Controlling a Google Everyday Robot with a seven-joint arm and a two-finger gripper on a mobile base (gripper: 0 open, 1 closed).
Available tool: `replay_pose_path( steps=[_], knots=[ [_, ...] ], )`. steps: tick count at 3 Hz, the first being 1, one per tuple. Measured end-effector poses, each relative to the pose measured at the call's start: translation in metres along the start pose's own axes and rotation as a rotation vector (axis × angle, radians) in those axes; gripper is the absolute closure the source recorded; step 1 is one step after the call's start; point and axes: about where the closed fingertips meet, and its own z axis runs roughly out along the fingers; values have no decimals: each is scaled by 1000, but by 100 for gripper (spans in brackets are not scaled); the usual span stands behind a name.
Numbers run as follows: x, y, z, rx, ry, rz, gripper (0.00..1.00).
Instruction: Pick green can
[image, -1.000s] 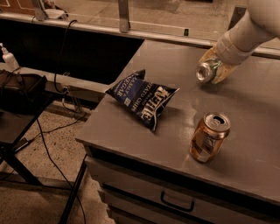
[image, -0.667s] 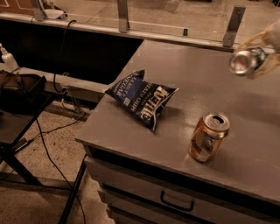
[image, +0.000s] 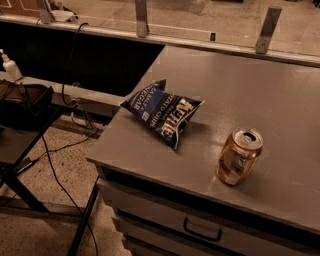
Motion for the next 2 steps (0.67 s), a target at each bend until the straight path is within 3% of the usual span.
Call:
replay_pose_path(
  steps=[2],
  knots=[
    [-4,-11,17,-2,-12,-24,100]
  ],
)
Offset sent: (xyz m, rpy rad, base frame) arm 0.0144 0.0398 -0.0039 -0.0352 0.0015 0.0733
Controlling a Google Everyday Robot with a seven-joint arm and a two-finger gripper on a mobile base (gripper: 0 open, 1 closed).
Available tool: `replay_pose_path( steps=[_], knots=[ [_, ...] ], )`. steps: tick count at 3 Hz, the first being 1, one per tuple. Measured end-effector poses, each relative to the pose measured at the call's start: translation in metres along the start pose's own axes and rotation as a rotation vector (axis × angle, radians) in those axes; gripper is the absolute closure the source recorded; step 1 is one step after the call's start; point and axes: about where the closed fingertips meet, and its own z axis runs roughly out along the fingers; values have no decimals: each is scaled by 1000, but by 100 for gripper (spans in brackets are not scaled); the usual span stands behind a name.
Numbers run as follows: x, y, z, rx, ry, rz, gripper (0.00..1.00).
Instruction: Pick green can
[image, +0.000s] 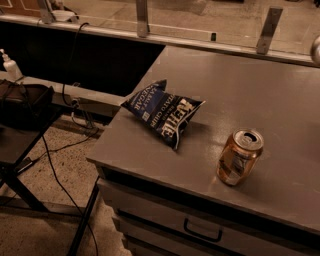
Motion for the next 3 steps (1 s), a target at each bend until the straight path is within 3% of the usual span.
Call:
replay_pose_path(
  steps=[1,2,3],
  knots=[
    [34,-16,60,21,0,-91,100],
    [73,10,119,17,-48,-143,100],
    [73,10,119,17,-48,-143,100]
  ],
)
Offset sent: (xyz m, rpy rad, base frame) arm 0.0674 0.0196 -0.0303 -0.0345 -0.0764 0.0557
